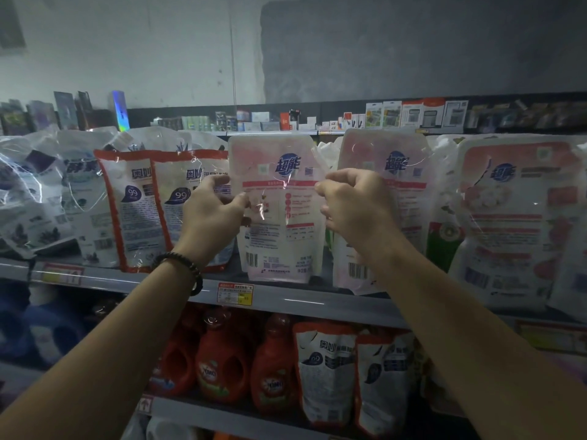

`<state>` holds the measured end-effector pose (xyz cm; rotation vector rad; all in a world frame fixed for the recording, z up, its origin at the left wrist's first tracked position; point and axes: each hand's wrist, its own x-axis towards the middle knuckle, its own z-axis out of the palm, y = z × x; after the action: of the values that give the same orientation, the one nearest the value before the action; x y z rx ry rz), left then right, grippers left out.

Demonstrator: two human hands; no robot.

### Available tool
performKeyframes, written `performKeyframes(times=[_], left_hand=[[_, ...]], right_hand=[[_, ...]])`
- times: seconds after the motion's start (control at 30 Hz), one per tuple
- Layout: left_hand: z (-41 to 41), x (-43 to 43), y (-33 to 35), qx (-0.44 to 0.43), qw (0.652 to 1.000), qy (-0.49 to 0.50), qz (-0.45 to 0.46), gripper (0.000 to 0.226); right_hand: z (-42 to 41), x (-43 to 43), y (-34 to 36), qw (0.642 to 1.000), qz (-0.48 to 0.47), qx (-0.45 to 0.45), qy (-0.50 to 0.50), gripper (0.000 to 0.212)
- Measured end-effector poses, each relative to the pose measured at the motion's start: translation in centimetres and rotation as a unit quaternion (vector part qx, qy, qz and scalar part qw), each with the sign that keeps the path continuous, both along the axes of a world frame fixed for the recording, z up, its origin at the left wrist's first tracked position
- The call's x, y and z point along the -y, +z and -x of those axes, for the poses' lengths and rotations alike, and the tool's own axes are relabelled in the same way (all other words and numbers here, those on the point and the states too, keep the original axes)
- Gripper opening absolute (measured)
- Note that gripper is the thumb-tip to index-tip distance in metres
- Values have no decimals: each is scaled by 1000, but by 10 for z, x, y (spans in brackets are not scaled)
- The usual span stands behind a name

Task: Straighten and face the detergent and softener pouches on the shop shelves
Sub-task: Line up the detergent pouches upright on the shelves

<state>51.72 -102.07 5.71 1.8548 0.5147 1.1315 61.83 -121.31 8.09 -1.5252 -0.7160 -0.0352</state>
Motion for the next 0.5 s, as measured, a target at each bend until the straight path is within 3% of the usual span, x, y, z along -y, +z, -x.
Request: performKeyframes(times=[0.07,0.3,0.5], left_hand=[[0,3,-1,0,1000,-3,3,41],[-1,21,-1,10,1000,-30,4,26],[-9,45,-3,2,998,-59,-7,20]], right_hand=[[0,2,0,1000,-2,3,1,37],[-12,10,-9,1000,0,1,8,3],[-23,24,-14,1000,3,11,-3,9]])
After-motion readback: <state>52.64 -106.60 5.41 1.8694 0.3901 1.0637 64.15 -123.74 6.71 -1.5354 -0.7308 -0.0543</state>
